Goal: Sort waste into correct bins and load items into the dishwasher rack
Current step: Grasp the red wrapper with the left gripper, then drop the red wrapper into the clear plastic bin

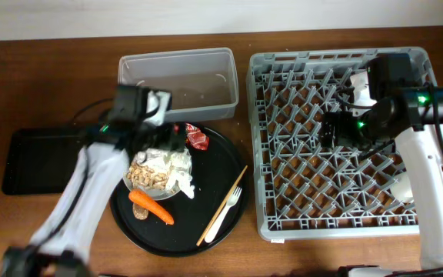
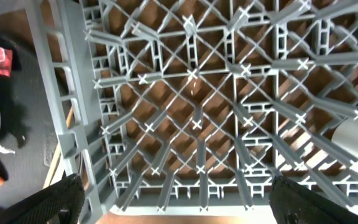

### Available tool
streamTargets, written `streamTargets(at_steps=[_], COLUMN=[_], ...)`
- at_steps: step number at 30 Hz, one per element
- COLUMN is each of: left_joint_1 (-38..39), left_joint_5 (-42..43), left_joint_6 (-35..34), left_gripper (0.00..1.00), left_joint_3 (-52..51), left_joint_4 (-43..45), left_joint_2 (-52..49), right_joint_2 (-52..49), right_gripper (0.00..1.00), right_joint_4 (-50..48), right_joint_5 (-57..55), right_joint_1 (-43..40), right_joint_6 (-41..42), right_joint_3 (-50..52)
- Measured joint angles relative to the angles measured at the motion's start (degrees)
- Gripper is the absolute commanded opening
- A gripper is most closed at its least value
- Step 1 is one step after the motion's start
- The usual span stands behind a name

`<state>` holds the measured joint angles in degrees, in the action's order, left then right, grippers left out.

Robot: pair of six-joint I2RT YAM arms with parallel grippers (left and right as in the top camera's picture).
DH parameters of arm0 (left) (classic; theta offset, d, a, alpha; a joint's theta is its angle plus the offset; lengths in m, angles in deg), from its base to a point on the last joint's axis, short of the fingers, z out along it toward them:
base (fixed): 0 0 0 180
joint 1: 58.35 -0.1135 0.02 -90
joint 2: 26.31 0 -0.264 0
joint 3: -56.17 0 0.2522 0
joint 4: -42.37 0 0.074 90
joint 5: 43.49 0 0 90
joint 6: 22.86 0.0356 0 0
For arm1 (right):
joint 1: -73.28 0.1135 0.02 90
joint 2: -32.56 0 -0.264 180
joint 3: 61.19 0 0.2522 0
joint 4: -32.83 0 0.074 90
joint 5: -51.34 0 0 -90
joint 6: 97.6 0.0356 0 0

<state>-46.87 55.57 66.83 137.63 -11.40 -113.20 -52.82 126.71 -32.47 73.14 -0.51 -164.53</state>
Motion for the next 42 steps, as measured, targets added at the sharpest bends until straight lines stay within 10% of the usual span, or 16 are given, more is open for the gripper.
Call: streamTargets(at_steps=[13, 17, 23, 32, 40, 42], left_joint_1=[2.38, 2.38, 2.38, 2.38, -1.27, -2.60], left_joint_5=[0.09, 0.09, 0.09, 0.55, -11.02, -11.30], left_joint_6=[1.88, 2.45, 2.69, 2.71, 2.69, 2.69], left_gripper=[0.96, 0.39, 0.00, 0.00, 0.08, 0.45], left_joint_3=[2.38, 2.38, 2.38, 2.38, 3.34, 3.23], left_joint_4=[10.01, 10.80, 10.75, 10.80, 28.79, 31.85], left_joint_2=[-20.22, -20.28, -20.28, -8.52, -8.90, -12.37], right_joint_2=[0.11, 0.11, 0.11, 0.11, 0.13, 0.13], right_gripper=[0.98, 0.98, 0.98, 0.98, 0.99, 0.98], right_joint_4=[-2.38, -2.38, -2.40, -2.40, -2.40, -2.38], right_joint_5=[0.13, 0.13, 0.13, 0.13, 0.15, 0.13], right_joint_1=[0.00, 0.00, 0.00, 0.00, 0.00, 0.00], right_joint_6=[-0.68, -0.85, -0.90, -0.87, -0.87, -0.90], right_joint_3=[5.29, 5.29, 5.29, 5.29, 5.49, 5.49])
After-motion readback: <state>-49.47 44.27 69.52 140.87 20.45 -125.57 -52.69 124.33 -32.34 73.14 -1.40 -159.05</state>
